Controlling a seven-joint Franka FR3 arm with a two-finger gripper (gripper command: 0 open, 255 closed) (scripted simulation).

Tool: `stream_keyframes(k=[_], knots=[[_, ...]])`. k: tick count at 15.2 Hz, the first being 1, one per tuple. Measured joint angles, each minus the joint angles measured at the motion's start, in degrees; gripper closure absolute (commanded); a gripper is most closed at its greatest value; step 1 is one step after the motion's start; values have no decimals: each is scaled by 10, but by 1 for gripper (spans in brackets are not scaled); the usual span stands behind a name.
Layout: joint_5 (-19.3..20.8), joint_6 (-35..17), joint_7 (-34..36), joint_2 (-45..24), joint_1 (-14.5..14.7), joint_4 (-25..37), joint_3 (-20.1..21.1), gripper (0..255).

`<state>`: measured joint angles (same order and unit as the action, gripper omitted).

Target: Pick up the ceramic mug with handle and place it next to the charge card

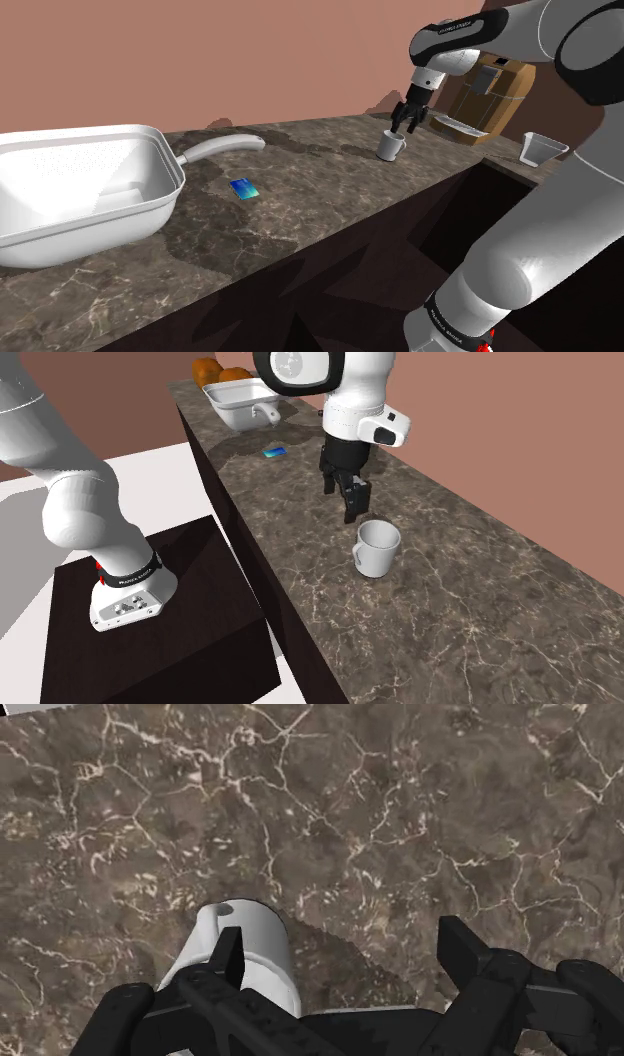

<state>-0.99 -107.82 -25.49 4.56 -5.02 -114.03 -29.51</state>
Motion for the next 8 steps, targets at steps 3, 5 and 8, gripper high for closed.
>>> stream_keyframes(k=[3, 5, 8], knots=[[-35, -3, -49, -69, -14, 55, -19, 0], [-62, -1, -77, -118, -27, 97, -26, 0], [-102, 7, -119, -191, -56, 164, -31, 0]])
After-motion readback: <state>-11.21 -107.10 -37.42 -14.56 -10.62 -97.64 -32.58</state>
